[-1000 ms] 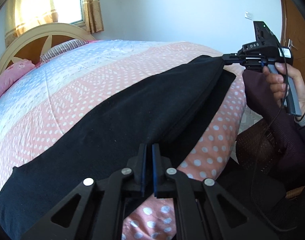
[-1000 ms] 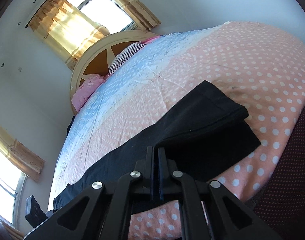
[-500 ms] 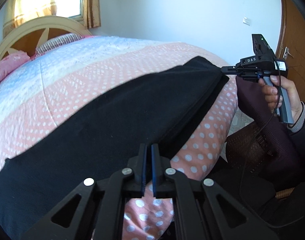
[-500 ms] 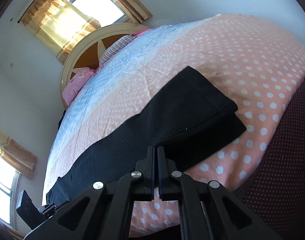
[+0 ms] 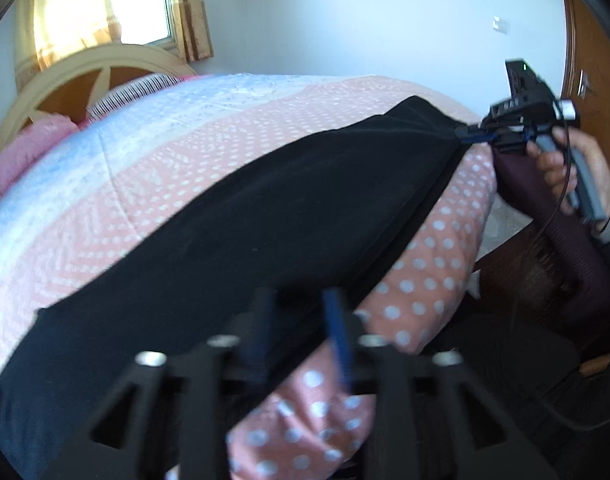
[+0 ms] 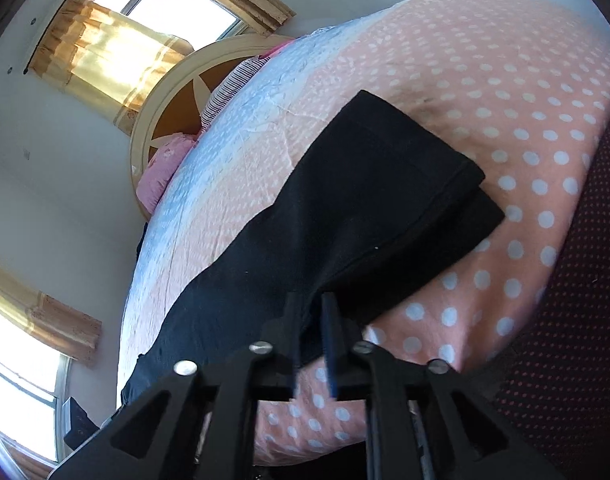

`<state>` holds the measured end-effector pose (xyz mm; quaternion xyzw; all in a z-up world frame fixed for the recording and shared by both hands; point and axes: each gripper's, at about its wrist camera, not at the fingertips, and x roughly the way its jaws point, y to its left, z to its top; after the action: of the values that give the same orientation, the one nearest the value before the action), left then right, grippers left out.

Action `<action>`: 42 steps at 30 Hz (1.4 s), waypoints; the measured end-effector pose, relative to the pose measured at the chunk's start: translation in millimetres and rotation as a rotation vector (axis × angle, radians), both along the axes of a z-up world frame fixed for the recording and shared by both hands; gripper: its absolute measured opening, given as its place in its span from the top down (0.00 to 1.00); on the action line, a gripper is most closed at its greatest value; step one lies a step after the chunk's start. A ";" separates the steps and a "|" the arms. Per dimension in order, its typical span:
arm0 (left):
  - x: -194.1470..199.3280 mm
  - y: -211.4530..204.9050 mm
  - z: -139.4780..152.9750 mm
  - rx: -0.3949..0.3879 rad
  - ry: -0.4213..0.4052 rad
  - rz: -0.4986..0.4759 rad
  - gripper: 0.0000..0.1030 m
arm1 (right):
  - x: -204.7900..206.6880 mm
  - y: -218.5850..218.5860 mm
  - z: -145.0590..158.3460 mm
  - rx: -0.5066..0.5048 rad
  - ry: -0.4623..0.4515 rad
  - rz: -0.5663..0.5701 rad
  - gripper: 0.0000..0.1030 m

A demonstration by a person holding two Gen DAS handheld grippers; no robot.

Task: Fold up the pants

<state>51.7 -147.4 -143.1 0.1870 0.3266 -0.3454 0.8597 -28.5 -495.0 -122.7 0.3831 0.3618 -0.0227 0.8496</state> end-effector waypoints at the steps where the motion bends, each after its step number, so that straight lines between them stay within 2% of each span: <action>1: -4.3 3.6 0.9 0.001 -0.038 0.001 0.31 | -0.3 3.2 1.6 0.002 -0.020 0.014 0.39; 2: -7.5 6.4 1.3 -0.003 -0.056 -0.013 0.29 | -1.2 6.1 2.0 0.016 -0.045 0.021 0.35; 5: -8.2 7.7 -3.7 0.034 -0.066 -0.025 0.30 | 3.3 20.4 0.3 -0.004 -0.041 0.053 0.35; 6: -6.3 6.7 -7.0 0.049 -0.067 -0.021 0.34 | 4.8 24.4 -2.0 -0.007 -0.039 0.064 0.35; 7: -3.8 5.9 -10.2 0.064 -0.063 -0.016 0.38 | 6.7 27.8 -4.3 -0.007 -0.031 0.075 0.42; 8: -1.9 4.6 -13.2 0.077 -0.057 -0.009 0.45 | 8.1 31.1 -5.9 -0.013 -0.023 0.087 0.53; 9: 1.0 4.3 -15.8 0.082 -0.044 -0.002 0.49 | 8.6 32.8 -5.7 -0.026 -0.021 0.092 0.59; 11: 4.4 6.5 -16.2 0.056 -0.015 -0.007 0.54 | 8.7 35.4 -3.0 -0.053 -0.021 0.092 0.83; 13: 3.2 4.8 -16.3 0.059 -0.012 -0.018 0.58 | 11.5 35.9 -1.9 -0.059 -0.022 0.091 0.87; 14: 2.6 4.9 -15.8 0.058 -0.005 -0.031 0.69 | 11.8 36.6 -2.3 -0.067 -0.019 0.090 0.95; 16: 4.0 6.7 -11.5 0.043 0.014 -0.030 0.79 | 12.8 38.1 -1.9 -0.085 -0.019 0.093 0.99; 17: 5.4 8.9 -8.5 0.027 0.027 -0.029 0.88 | 12.2 38.2 -0.8 -0.093 -0.023 0.093 0.99; 22: 6.0 7.7 -8.1 0.024 0.038 -0.037 0.90 | 12.3 39.5 3.4 -0.110 -0.038 0.093 1.00; 25: 4.8 4.0 -8.6 0.027 0.031 -0.031 0.95 | 10.6 38.3 6.2 -0.114 -0.045 0.089 1.00; 29: 7.7 11.3 1.3 -0.040 0.041 -0.013 0.97 | 2.4 32.7 16.1 -0.126 -0.075 0.065 1.00; 34: 3.2 17.5 16.3 -0.083 0.031 -0.019 0.97 | -12.1 22.2 40.0 -0.131 -0.138 0.046 1.00; 39: 5.7 13.9 9.6 -0.061 0.037 -0.018 0.97 | -6.2 9.3 24.4 -0.011 -0.091 0.056 0.99; 40: 7.1 12.3 7.4 -0.059 0.045 -0.017 0.97 | -3.3 10.7 21.1 0.003 -0.071 0.070 0.95; 42: 7.9 11.9 7.1 -0.060 0.049 -0.014 0.97 | 0.5 18.4 18.7 0.018 -0.056 0.103 0.56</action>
<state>59.6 -135.5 -136.0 0.1547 0.3357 -0.3658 0.8541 -28.0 -476.6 -104.0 0.3722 0.3573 0.0354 0.8559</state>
